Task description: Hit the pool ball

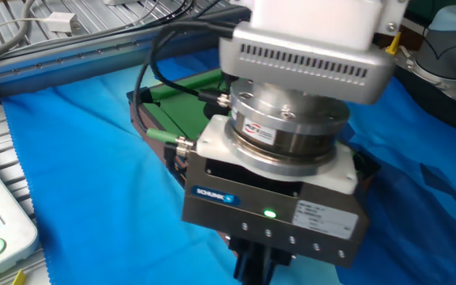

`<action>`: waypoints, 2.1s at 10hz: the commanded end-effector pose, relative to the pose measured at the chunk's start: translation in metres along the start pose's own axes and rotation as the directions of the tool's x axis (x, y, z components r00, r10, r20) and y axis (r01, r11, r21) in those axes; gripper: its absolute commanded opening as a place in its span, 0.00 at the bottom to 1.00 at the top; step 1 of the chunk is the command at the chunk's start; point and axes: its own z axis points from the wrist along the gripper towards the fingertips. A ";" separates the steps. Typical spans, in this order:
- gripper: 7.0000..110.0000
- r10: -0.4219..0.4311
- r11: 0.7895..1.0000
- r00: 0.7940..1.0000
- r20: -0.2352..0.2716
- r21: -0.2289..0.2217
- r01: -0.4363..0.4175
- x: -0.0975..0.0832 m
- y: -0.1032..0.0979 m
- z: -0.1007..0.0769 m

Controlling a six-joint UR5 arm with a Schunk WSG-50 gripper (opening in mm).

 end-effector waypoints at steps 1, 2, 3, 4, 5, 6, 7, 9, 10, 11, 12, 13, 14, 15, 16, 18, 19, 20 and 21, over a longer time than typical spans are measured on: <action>0.00 0.017 1.000 0.999 0.049 -0.001 -0.017 -0.011 0.011 -0.001; 0.00 0.006 1.000 0.999 0.049 0.014 -0.007 -0.010 0.012 0.000; 0.00 -0.023 1.000 0.998 0.054 0.018 0.022 -0.011 0.013 -0.001; 0.00 -0.066 0.998 0.996 0.057 0.021 0.065 -0.011 0.015 -0.003; 0.00 -0.133 0.991 0.989 0.071 0.045 0.130 -0.015 0.012 -0.005; 0.00 -0.196 0.979 0.978 0.069 0.067 0.192 -0.016 0.009 -0.007; 0.00 -0.217 0.974 0.974 0.060 0.083 0.212 -0.014 0.007 -0.008; 0.00 -0.185 0.981 0.980 0.068 0.068 0.180 -0.013 0.013 -0.006; 0.00 -0.157 0.988 0.985 0.073 0.026 0.155 -0.010 0.017 -0.004; 0.00 -0.126 0.992 0.990 0.062 0.007 0.126 -0.007 0.018 -0.004; 0.00 -0.106 0.994 0.993 0.044 0.012 0.106 -0.002 0.017 -0.003; 0.00 -0.098 0.995 0.995 0.028 0.021 0.098 0.002 0.014 -0.002; 0.00 -0.073 0.997 0.997 0.036 0.013 0.072 0.004 0.015 0.001; 0.00 -0.040 0.999 0.999 0.036 0.017 0.040 0.005 0.017 0.001; 0.00 -0.022 1.000 0.999 0.039 0.021 0.022 0.006 0.020 0.000; 0.00 -0.036 0.999 0.998 0.042 0.024 0.035 0.007 0.022 -0.005; 0.00 -0.091 0.995 0.995 0.032 0.051 0.089 0.007 0.017 -0.005; 0.00 -0.131 0.989 0.991 0.038 0.067 0.128 0.004 0.016 -0.006; 0.00 -0.163 0.984 0.986 0.038 0.078 0.160 0.003 0.014 -0.006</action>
